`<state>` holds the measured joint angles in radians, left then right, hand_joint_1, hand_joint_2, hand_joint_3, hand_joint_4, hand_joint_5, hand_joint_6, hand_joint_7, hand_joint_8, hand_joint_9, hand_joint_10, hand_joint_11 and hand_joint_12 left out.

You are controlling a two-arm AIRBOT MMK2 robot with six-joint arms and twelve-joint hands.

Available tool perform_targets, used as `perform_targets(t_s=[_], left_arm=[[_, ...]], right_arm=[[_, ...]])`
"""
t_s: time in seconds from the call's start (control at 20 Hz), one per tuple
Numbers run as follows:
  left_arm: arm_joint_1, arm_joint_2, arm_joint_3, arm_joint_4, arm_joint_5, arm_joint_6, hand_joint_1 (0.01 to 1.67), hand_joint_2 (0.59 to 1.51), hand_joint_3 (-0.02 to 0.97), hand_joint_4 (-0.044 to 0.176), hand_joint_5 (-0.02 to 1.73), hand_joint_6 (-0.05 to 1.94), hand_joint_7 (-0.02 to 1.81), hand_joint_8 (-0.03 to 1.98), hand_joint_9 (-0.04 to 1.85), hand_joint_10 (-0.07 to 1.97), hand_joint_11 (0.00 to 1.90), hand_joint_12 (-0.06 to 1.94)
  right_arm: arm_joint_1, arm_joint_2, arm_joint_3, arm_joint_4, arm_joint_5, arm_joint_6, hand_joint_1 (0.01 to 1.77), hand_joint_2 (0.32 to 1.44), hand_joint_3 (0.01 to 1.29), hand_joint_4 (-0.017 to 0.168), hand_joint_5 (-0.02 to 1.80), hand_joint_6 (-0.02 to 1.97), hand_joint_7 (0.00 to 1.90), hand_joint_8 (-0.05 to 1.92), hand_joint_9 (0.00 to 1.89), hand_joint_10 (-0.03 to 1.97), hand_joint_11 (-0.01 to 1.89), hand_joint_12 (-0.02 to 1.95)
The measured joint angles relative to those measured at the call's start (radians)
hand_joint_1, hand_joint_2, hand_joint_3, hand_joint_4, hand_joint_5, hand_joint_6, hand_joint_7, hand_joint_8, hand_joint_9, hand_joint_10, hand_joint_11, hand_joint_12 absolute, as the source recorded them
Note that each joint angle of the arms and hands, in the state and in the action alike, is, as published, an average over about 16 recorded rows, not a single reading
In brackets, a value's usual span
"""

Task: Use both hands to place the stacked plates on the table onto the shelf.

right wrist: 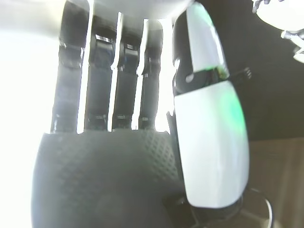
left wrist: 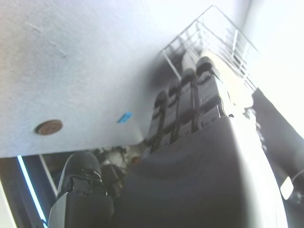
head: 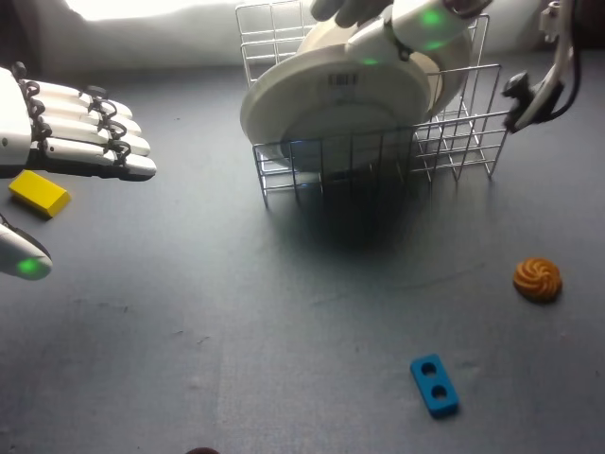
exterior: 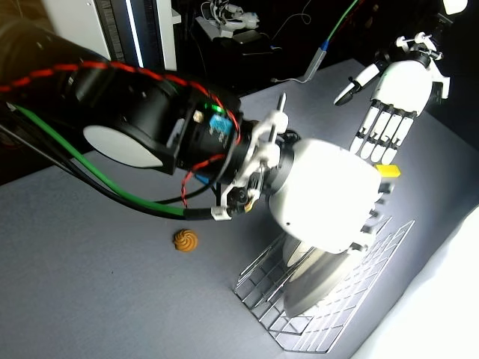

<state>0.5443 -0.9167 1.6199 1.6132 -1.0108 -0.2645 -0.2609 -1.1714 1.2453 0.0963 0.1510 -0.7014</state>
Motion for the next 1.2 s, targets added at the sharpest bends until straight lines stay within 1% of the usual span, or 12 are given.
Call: perform_targets(t_s=[0.2, 0.3, 0.4, 0.45, 0.5, 0.6, 0.75, 0.8, 0.9, 1.05, 1.15, 1.2], left_arm=[[-0.015, 0.009, -0.02, 0.008, -0.004, 0.007, 0.02, 1.146, 0.019, 0.001, 0.02, 0.01, 0.04, 0.0, 0.02, 0.01, 0.02, 0.02], [-0.03, 0.014, -0.036, 0.013, -0.01, 0.01, 0.02, 1.15, 0.019, 0.001, 0.04, 0.01, 0.06, 0.0, 0.05, 0.01, 0.02, 0.06], [-0.051, 0.021, -0.058, 0.023, -0.017, 0.016, 0.03, 1.16, 0.019, 0.001, 0.09, 0.04, 0.13, 0.05, 0.1, 0.06, 0.04, 0.22], [-0.064, 0.025, -0.071, 0.029, -0.021, 0.02, 0.03, 1.166, 0.018, 0.001, 0.12, 0.1, 0.17, 0.11, 0.14, 0.13, 0.06, 0.33], [-0.077, 0.029, -0.086, 0.036, -0.026, 0.024, 0.03, 1.171, 0.019, 0.001, 0.15, 0.2, 0.21, 0.21, 0.18, 0.23, 0.1, 0.45], [-0.102, 0.039, -0.118, 0.051, -0.036, 0.032, 0.04, 1.179, 0.019, 0.001, 0.26, 0.43, 0.34, 0.44, 0.3, 0.47, 0.2, 0.68], [-0.14, 0.054, -0.168, 0.074, -0.05, 0.042, 0.05, 1.183, 0.018, 0.0, 0.54, 0.79, 0.64, 0.8, 0.6, 0.83, 0.49, 1.04], [-0.151, 0.058, -0.185, 0.08, -0.055, 0.045, 0.07, 1.191, 0.018, 0.001, 0.65, 0.91, 0.75, 0.92, 0.71, 0.95, 0.6, 1.16], [-0.173, 0.068, -0.216, 0.092, -0.063, 0.05, 0.14, 1.218, 0.016, 0.011, 0.86, 1.15, 0.96, 1.16, 0.94, 1.18, 0.83, 1.4], [-0.198, 0.08, -0.258, 0.11, -0.073, 0.056, 0.25, 1.256, 0.012, 0.043, 1.16, 1.51, 1.27, 1.52, 1.26, 1.54, 1.16, 1.75], [-0.207, 0.086, -0.278, 0.119, -0.077, 0.059, 0.33, 1.275, 0.009, 0.065, 1.32, 1.74, 1.42, 1.75, 1.42, 1.76, 1.37, 1.9], [-0.21, 0.089, -0.287, 0.121, -0.078, 0.06, 0.36, 1.282, 0.007, 0.076, 1.4, 1.83, 1.49, 1.84, 1.5, 1.84, 1.47, 1.92]], right_arm=[[0.006, 0.075, -0.073, -0.065, 0.052, -0.138, 1.12, 1.05, 0.01, -0.001, 0.88, 0.05, 0.98, 0.02, 1.01, 0.06, 0.61, 1.09], [0.0, 0.121, -0.118, -0.086, 0.084, -0.226, 1.08, 1.05, 0.01, 0.0, 0.88, 0.04, 0.97, 0.02, 1.0, 0.05, 0.59, 1.1], [-0.012, 0.174, -0.169, -0.091, 0.118, -0.325, 1.0, 1.05, 0.01, 0.001, 0.87, 0.05, 0.96, 0.04, 0.99, 0.09, 0.58, 1.14], [-0.02, 0.202, -0.196, -0.089, 0.137, -0.375, 0.96, 1.05, 0.01, 0.001, 0.85, 0.09, 0.95, 0.09, 0.97, 0.15, 0.57, 1.19], [-0.03, 0.232, -0.224, -0.083, 0.157, -0.425, 0.91, 1.05, 0.01, 0.002, 0.83, 0.17, 0.93, 0.17, 0.95, 0.26, 0.57, 1.25], [-0.052, 0.293, -0.278, -0.065, 0.195, -0.512, 0.82, 1.04, 0.01, 0.002, 0.81, 0.39, 0.92, 0.4, 0.93, 0.49, 0.59, 1.35], [-0.089, 0.38, -0.355, -0.03, 0.243, -0.606, 0.68, 1.04, 0.01, 0.003, 0.83, 0.73, 0.93, 0.75, 0.94, 0.84, 0.7, 1.5], [-0.101, 0.407, -0.378, -0.017, 0.258, -0.631, 0.63, 1.04, 0.01, 0.009, 0.85, 0.85, 0.96, 0.87, 0.97, 0.95, 0.76, 1.55], [-0.124, 0.454, -0.418, 0.012, 0.284, -0.673, 0.57, 1.08, 0.01, 0.03, 0.92, 1.09, 1.03, 1.1, 1.04, 1.19, 0.89, 1.65], [-0.157, 0.512, -0.465, 0.057, 0.315, -0.719, 0.5, 1.13, 0.01, 0.058, 1.03, 1.45, 1.15, 1.46, 1.17, 1.55, 1.13, 1.8], [-0.175, 0.541, -0.487, 0.077, 0.331, -0.732, 0.48, 1.16, 0.01, 0.076, 1.1, 1.69, 1.23, 1.69, 1.26, 1.78, 1.29, 1.89], [-0.183, 0.552, -0.495, 0.085, 0.337, -0.736, 0.49, 1.18, 0.01, 0.085, 1.14, 1.8, 1.28, 1.79, 1.31, 1.86, 1.37, 1.91]])
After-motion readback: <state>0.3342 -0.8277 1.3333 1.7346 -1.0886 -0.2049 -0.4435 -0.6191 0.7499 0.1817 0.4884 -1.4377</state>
